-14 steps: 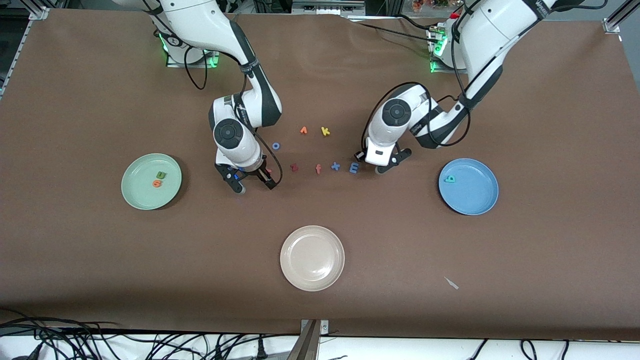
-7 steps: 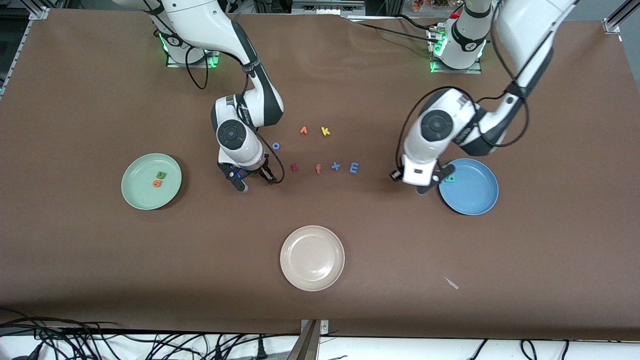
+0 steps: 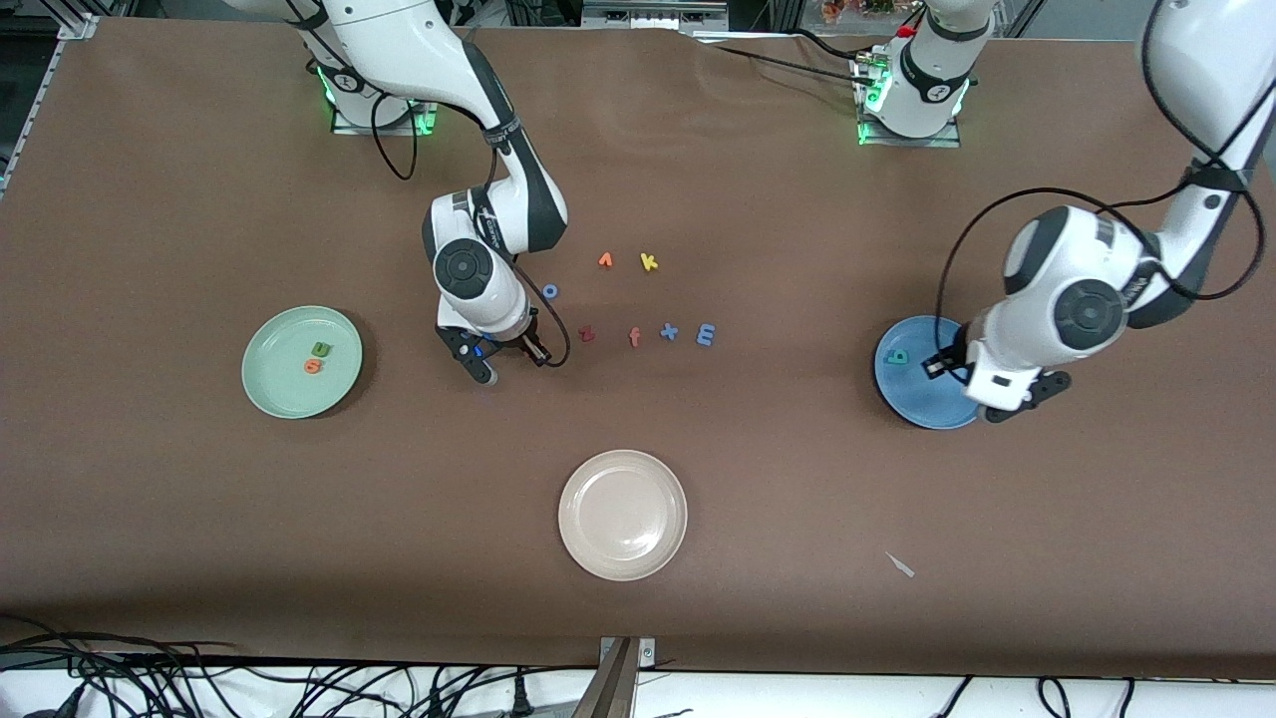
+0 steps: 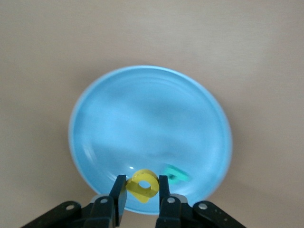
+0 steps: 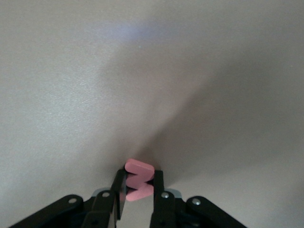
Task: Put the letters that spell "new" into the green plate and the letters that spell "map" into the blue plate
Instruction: 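Drop the yellow letter on the blue plate while the right gripper carries W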
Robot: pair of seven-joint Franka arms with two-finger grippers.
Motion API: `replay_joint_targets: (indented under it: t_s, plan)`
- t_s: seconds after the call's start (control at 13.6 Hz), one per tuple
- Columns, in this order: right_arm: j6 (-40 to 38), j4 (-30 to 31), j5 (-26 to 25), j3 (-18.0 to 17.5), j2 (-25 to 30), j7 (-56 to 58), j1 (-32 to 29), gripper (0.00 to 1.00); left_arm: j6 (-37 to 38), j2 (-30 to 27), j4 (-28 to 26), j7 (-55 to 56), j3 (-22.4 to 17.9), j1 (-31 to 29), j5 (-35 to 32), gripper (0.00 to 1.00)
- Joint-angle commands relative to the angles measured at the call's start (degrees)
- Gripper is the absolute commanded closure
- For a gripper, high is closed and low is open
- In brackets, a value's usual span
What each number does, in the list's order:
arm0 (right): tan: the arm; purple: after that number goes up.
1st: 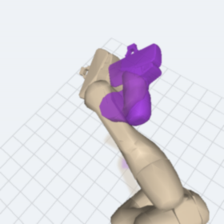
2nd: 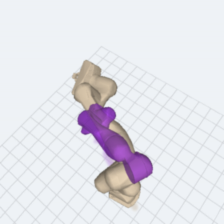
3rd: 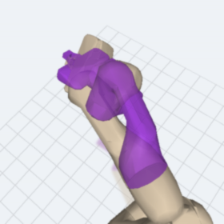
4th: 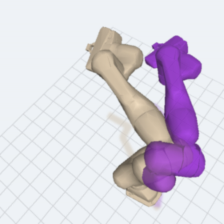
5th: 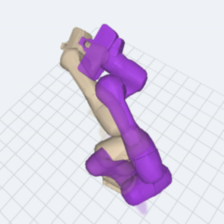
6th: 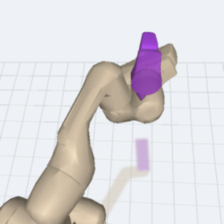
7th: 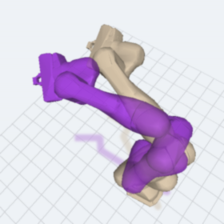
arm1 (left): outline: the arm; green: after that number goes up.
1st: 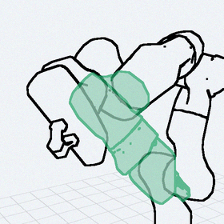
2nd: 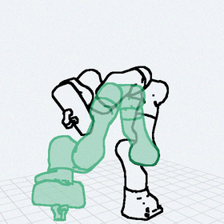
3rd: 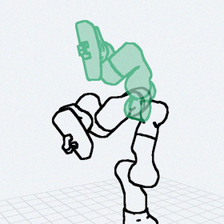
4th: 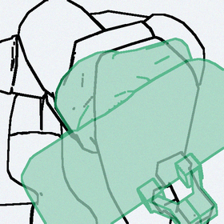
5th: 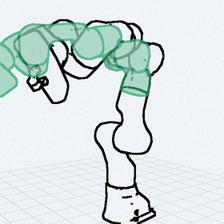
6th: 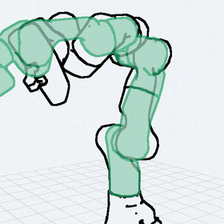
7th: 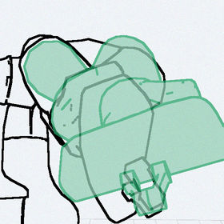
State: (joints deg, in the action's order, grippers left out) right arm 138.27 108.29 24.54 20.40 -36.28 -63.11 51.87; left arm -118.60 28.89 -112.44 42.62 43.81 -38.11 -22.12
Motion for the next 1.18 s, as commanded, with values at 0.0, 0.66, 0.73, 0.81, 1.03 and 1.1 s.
replay_joint_targets:
  t_s: [0.0,0.66,0.73,0.81,1.03,1.1]
  plan:
    - [-8.76,-5.35,0.86,0.25,-0.37,6.47,-2.81,1.0,0.74,3.27,-0.06,-4.64,1.02,-2.83,-1.34,0.86]
    - [-25.87,-0.56,-8.79,15.97,7.01,45.32,-4.84,1.0,0.74,5.4,0.56,-3.69,1.18,-2.41,-1.35,0.0]
    - [-23.51,1.81,-9.42,16.94,7.27,48.57,-4.84,1.0,0.92,5.04,0.56,-2.29,3.8,-2.32,-0.65,0.0]
    - [-20.52,4.71,-9.43,18.25,8.41,52.78,-4.84,1.0,0.83,5.04,0.56,1.12,6.53,-2.32,-0.12,0.0]
    - [-12.17,13.15,-9.43,22.73,11.93,66.66,-4.84,1.0,-0.05,5.65,0.65,11.4,12.61,1.53,-0.29,0.0]
    - [-10.14,14.74,-9.25,24.4,12.02,71.76,-4.84,1.0,-1.7,5.74,1.08,13.61,12.62,4.94,-0.2,0.0]
